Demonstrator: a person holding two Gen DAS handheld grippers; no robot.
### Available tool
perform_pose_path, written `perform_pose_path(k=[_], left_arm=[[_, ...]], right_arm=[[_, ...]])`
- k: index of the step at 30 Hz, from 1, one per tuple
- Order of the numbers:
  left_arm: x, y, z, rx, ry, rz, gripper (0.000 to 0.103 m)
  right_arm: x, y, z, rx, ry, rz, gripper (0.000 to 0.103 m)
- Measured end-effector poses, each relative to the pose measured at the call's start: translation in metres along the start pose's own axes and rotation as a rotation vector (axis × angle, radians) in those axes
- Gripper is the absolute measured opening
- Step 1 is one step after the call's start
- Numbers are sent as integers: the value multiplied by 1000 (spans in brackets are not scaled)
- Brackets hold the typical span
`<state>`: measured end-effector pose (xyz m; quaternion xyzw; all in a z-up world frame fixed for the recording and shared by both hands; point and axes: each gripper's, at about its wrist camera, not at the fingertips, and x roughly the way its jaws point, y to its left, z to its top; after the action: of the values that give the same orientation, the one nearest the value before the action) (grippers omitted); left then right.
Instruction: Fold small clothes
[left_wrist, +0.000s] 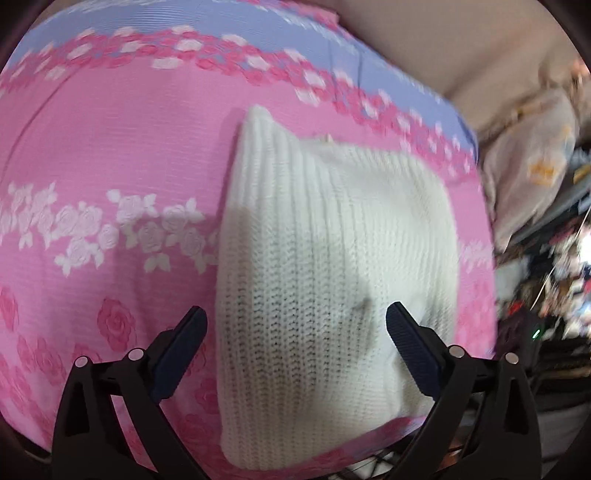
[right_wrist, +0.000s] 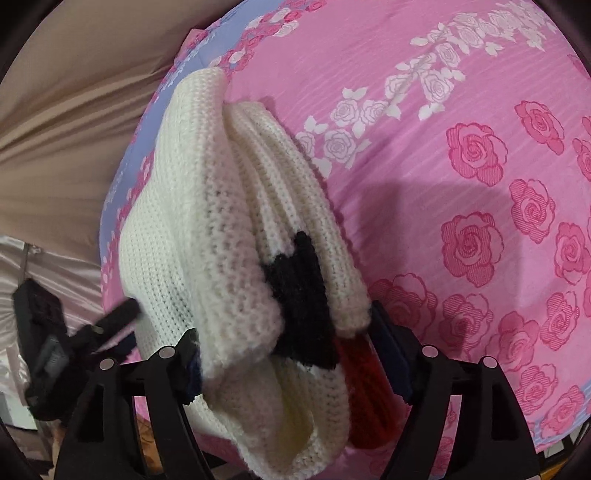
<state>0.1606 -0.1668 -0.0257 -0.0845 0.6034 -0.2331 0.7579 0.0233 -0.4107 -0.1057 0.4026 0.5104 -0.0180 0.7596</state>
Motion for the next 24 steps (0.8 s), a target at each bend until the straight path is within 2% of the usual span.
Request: perform_pose_path(k=[2, 4, 7, 9, 11, 12, 14, 17, 22, 24], left_arm=[[15, 2, -1, -4, 57, 15, 95], [28, 9, -3, -45, 78, -25, 96], [41, 18, -6, -115, 115, -97, 92], [36, 14, -4, -105, 121, -117, 79], [23, 9, -5, -78, 112, -129, 59], [18, 5, -2, -70, 108, -143, 56], [-3, -3, 1, -56, 91, -199, 51], [-36, -20, 5, -11, 38, -239, 50], [-110, -42, 18, 111, -97, -273, 48], [-149, -45, 21, 163, -188, -272, 48]], right_arm=[[2, 5, 3, -19, 7, -18, 71], [5, 9, 5, -21, 26, 0, 54], [2, 23, 5, -32, 20, 3, 42], [-11, 31, 3, -64, -4, -2, 40], [-32, 49, 0, -93, -47, 31, 38], [-43, 59, -2, -114, -68, 36, 38], [-62, 77, -4, -158, -104, 36, 37], [-104, 116, -12, -249, -188, 91, 37], [-159, 166, -28, -382, -332, 170, 37], [-177, 182, -36, -435, -388, 214, 37]])
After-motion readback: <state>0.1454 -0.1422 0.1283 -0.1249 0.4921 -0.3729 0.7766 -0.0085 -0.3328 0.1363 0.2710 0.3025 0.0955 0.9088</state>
